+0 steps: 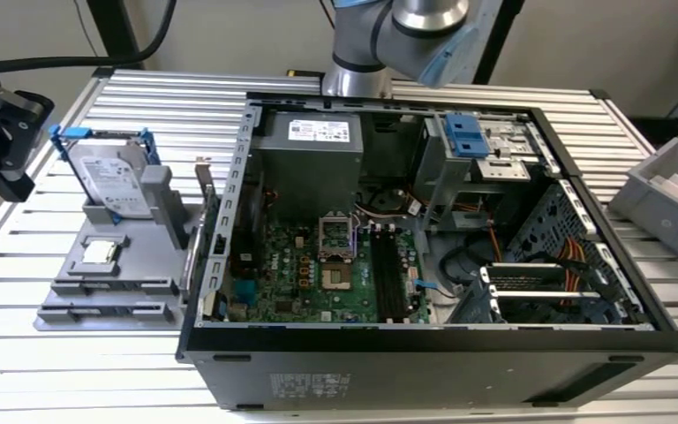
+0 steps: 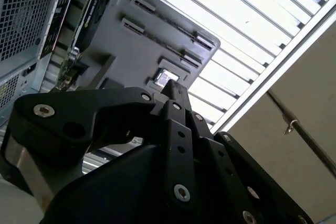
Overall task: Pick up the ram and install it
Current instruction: 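Pick up the ram and move it above insertion slot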
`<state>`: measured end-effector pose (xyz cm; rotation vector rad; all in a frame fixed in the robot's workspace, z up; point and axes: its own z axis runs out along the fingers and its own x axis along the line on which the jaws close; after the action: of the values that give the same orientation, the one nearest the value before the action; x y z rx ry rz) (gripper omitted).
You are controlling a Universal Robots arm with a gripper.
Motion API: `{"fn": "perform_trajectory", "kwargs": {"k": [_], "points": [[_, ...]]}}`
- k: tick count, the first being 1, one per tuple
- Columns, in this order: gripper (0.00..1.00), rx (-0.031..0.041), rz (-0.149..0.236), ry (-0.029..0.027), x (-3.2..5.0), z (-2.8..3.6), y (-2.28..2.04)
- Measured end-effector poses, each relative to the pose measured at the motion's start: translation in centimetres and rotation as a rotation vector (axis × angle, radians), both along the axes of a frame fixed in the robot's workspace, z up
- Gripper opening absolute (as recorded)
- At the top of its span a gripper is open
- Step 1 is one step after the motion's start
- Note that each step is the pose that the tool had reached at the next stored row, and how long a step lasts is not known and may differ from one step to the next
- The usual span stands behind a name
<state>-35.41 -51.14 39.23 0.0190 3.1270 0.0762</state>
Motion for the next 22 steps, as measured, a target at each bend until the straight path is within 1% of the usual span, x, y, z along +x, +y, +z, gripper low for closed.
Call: {"fn": "perform_trajectory", "kwargs": {"k": [22], "points": [[0.0,-0.0001,0.0,0.0001,-0.02,0.01,0.0]]}}
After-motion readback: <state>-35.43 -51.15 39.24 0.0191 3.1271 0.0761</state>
